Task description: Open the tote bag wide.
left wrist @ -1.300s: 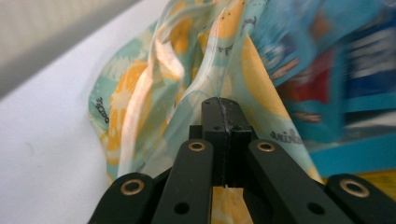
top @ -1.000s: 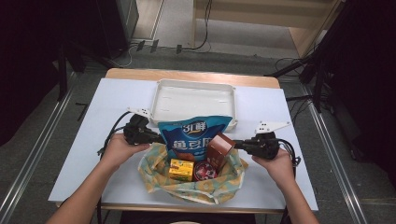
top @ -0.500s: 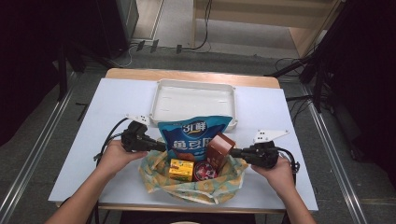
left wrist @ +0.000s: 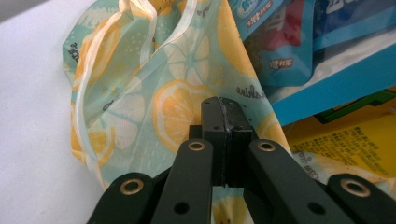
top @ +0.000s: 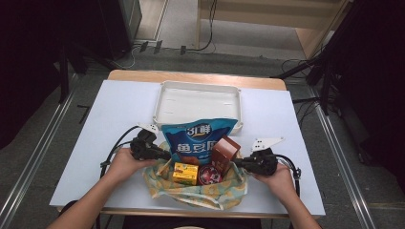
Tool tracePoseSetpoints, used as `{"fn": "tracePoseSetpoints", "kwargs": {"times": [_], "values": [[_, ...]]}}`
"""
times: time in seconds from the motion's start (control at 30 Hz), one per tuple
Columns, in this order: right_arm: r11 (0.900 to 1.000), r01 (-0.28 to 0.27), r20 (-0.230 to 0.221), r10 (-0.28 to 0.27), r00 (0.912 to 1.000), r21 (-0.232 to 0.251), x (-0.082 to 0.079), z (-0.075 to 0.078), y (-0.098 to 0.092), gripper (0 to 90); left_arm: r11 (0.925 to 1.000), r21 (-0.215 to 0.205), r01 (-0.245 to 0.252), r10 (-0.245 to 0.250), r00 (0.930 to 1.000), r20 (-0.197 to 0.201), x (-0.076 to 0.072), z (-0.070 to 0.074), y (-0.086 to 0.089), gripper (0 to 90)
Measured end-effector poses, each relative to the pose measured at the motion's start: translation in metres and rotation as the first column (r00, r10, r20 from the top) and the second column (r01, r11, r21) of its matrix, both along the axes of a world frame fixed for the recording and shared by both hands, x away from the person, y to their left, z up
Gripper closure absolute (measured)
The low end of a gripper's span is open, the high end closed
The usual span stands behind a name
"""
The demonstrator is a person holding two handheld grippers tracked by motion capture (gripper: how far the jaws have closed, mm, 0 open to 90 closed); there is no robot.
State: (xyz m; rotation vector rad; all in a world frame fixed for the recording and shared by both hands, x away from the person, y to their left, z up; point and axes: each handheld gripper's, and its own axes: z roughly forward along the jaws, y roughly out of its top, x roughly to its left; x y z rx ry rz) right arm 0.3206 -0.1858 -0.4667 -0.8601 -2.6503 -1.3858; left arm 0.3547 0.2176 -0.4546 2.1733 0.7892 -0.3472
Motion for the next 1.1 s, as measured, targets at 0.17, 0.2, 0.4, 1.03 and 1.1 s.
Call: {"fn": "tracePoseSetpoints", "kwargs": {"times": [0.17,0.2,0.4,1.03,1.1], "values": [[1.0,-0.011,-0.02,0.011,0.9997,-0.027,0.003,-0.007,0.004,90.0,0.9998,0.016,0.012,-0.012,0.9999,-0.006,-0.001,-0.006,-0.004,90.0],[1.0,-0.014,-0.021,0.014,0.9997,-0.028,0.004,-0.009,0.005,90.0,0.9996,0.02,0.018,-0.017,0.9998,-0.004,-0.001,-0.007,-0.005,90.0],[0.998,-0.026,-0.023,0.025,0.9994,-0.052,0.006,-0.014,0.007,90.0,0.9991,0.038,0.02,-0.019,0.9997,-0.017,-0.002,-0.013,-0.006,90.0],[0.993,0.081,0.045,-0.085,0.9953,0.084,-0.017,0.042,-0.029,90.0,0.9994,-0.008,-0.033,0.033,0.9955,0.089,-0.019,0.037,0.025,90.0],[0.995,0.073,0.053,-0.077,0.9956,0.072,-0.024,0.049,-0.029,90.0,0.9992,-0.013,-0.039,0.04,0.9952,0.089,-0.025,0.043,0.028,90.0]]}}
